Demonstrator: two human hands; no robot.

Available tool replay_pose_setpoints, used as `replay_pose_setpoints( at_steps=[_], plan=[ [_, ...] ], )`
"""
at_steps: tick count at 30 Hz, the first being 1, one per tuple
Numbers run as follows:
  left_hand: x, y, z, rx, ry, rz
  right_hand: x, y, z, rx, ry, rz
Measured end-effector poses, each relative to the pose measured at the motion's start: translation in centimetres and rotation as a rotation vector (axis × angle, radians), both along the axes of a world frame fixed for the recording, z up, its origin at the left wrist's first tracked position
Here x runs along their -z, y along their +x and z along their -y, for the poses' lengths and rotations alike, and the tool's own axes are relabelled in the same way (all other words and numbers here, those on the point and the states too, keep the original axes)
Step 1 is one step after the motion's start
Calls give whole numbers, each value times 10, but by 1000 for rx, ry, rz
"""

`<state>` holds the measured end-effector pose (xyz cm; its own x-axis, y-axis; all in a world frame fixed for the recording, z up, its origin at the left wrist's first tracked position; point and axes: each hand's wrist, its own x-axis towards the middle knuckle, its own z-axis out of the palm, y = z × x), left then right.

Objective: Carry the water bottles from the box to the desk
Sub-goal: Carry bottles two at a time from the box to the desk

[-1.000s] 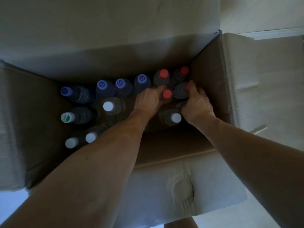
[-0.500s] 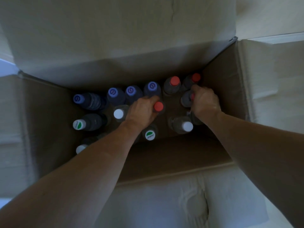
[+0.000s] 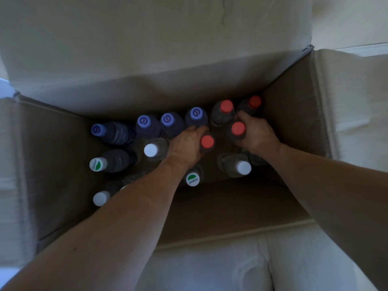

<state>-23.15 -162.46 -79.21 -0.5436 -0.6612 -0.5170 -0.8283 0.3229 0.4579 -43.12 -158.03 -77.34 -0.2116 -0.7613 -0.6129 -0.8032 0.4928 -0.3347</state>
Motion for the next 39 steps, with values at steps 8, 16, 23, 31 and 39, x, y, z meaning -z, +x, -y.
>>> replay_pose_setpoints(
  at_steps=[8,16,23,31,39],
  plan=[
    [-31,11,2,-118,23,-222,-39,-6,-7,37,-124,145],
    [-150,25,32,-240,167,-422,-145,-20,13,244,-189,592],
    [-273,36,78,-423,282,-560,-265,-7,46,349,-228,871],
    [-408,47,107,-520,321,-578,-370,32,76,685,-223,1000],
    [-486,69,112,-755,388,-705,-442,67,82,743,-179,1014]
  ],
)
